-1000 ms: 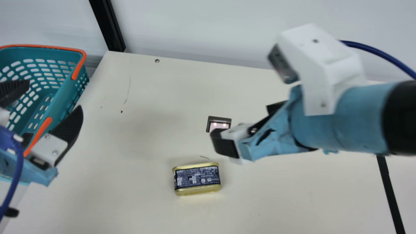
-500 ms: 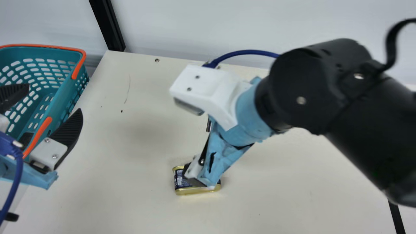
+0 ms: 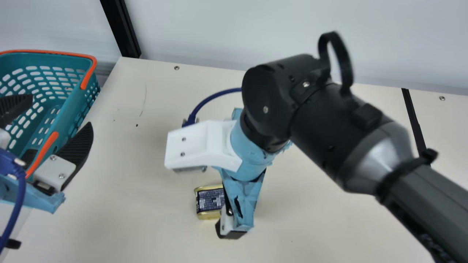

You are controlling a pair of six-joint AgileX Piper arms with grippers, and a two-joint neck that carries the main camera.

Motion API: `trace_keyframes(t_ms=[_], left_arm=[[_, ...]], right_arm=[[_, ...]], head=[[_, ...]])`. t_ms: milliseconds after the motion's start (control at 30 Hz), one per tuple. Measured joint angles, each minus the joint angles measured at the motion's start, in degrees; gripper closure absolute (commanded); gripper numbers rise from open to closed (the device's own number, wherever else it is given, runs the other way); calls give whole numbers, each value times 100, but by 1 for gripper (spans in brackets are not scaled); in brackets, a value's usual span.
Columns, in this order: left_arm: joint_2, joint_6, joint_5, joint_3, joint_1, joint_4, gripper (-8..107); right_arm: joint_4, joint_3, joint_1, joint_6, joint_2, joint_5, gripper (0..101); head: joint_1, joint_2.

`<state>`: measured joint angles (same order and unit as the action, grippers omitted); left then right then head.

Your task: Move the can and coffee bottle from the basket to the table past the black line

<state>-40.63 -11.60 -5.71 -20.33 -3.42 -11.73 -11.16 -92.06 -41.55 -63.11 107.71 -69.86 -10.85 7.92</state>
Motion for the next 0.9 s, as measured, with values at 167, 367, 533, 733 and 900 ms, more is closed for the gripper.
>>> trace_keyframes(t_ms=[167, 367, 533, 733, 900], left_arm=[[0, 0, 0, 0, 0, 0, 9], [0, 0, 0, 0, 0, 0, 9], [0, 0, 0, 0, 0, 0, 9], [0, 0, 0, 0, 0, 0, 9], [0, 0, 0, 0, 0, 0, 9]], right_arm=[[196, -44, -21, -458, 250, -2, 0], [287, -321, -28, -609, 529, 5, 0], [287, -441, -39, -626, 726, 0, 0], [280, -530, -57, -596, 934, 3, 0], [269, -590, -73, -521, 1082, 2, 0]], head=[[-29, 0], [0, 0], [0, 0], [0, 0], [0, 0]])
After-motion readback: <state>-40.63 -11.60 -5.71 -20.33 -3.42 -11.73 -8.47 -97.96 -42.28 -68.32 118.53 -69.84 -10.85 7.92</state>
